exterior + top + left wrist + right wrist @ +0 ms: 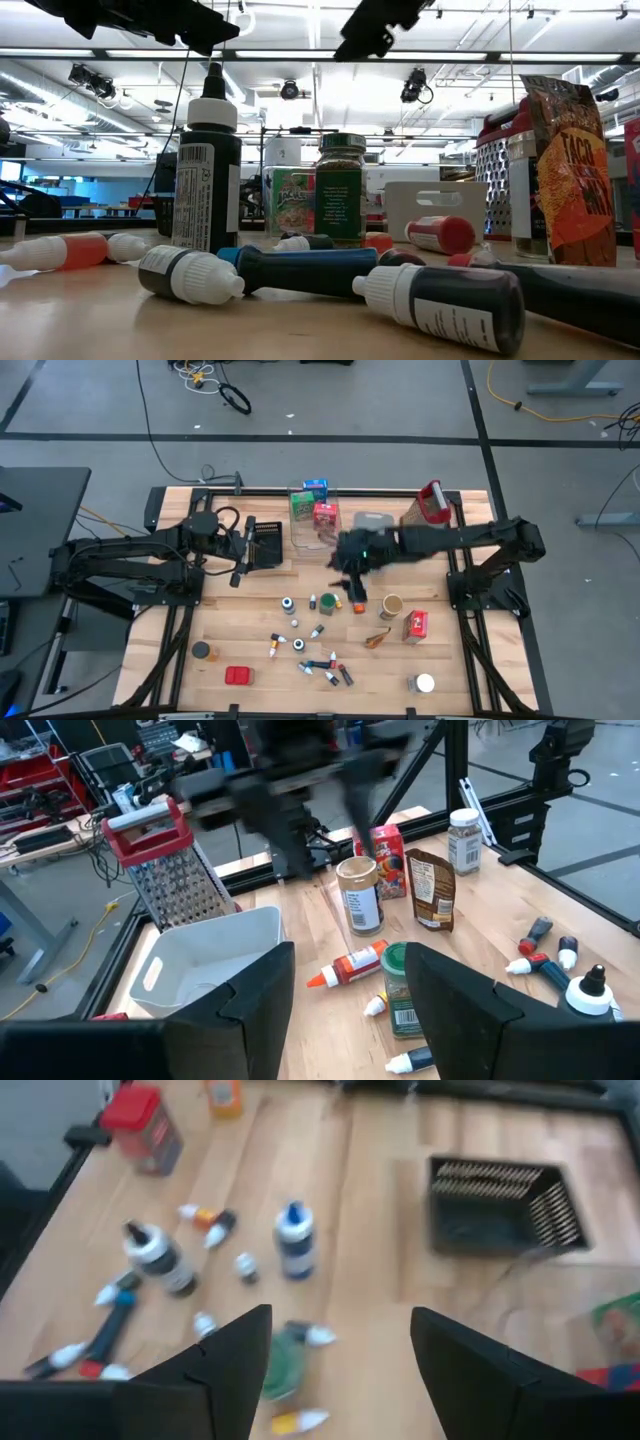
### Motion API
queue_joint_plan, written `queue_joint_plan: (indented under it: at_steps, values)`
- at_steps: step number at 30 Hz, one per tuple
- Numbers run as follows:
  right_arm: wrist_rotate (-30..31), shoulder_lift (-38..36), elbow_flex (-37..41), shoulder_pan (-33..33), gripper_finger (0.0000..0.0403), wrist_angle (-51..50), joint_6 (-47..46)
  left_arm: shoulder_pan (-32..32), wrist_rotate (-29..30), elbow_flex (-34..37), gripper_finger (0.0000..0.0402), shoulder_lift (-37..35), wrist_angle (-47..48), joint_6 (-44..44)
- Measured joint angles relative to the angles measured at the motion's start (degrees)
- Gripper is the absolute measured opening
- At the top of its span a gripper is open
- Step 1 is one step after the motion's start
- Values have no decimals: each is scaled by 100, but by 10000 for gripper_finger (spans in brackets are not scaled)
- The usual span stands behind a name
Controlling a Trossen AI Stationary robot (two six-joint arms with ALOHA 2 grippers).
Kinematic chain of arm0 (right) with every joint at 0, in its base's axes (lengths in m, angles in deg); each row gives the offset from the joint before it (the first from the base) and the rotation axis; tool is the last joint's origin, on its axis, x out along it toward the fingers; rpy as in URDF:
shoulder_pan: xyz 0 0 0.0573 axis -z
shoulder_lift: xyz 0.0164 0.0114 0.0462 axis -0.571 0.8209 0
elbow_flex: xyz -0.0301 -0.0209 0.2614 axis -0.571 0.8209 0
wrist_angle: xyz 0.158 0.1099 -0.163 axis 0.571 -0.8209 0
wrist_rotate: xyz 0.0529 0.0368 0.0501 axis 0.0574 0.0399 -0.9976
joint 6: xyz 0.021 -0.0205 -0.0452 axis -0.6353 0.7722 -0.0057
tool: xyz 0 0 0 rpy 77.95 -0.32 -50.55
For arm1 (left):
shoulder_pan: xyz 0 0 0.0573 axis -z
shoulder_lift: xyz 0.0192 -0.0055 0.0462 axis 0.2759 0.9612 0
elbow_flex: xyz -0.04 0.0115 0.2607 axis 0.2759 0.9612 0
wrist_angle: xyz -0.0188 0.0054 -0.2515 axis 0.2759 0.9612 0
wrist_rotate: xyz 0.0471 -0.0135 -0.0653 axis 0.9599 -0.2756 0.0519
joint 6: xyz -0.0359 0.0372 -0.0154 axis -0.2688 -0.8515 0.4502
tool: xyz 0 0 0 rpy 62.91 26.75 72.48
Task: Pick & Place Kitchen Items
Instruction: Put the red cereal box into the transparent bin
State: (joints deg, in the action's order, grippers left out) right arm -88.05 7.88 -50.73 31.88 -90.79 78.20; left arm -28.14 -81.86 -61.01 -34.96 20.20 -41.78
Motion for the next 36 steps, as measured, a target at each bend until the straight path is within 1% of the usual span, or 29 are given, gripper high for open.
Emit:
queue_joint_plan:
  at_steps: [2, 4, 6, 8, 11, 13, 17, 19, 24, 29, 32, 36]
  values:
    - [327, 0, 0, -278, 251, -181, -447, -1, 0, 0, 200, 0, -2, 0]
    - [475, -1, 0, -528, 251, -339, -835, -2, 0, 0, 201, -1, 0, 0]
    - [474, -4, 0, -732, 251, -575, -1359, 0, 0, 0, 201, -1, -2, 0]
    - [468, -7, 0, -909, 251, -797, -2113, -2, 0, 0, 201, 1, -2, 0]
    - [451, -13, 0, -1150, 251, -1354, -3203, -2, 0, 0, 199, 0, -4, 0]
    - [395, -13, 0, -1293, 251, -1778, -3769, -2, 0, 0, 200, 0, -31, 0]
    - [130, -16, 0, -1555, 251, -2457, -4725, 0, 0, 0, 201, 1, -166, 0]
    - [-169, -75, 0, -1630, 251, -2667, -5099, -1, 0, 0, 201, 1, -273, 2]
    - [-997, -206, -4, -1749, 251, -3322, -6498, -2, 0, 0, 200, 1, -519, 0]
    - [-1446, -280, -4, -1895, 251, -4517, -7685, -2, 0, 0, 199, 1, -731, 0]
    - [-1517, -290, -4, -1989, 251, -5172, -8447, -2, -2, 0, 199, 1, -893, 0]
    - [-1344, -289, -4, -2112, 251, -5243, -9586, -1, -3, 0, 201, 1, -1023, 0]
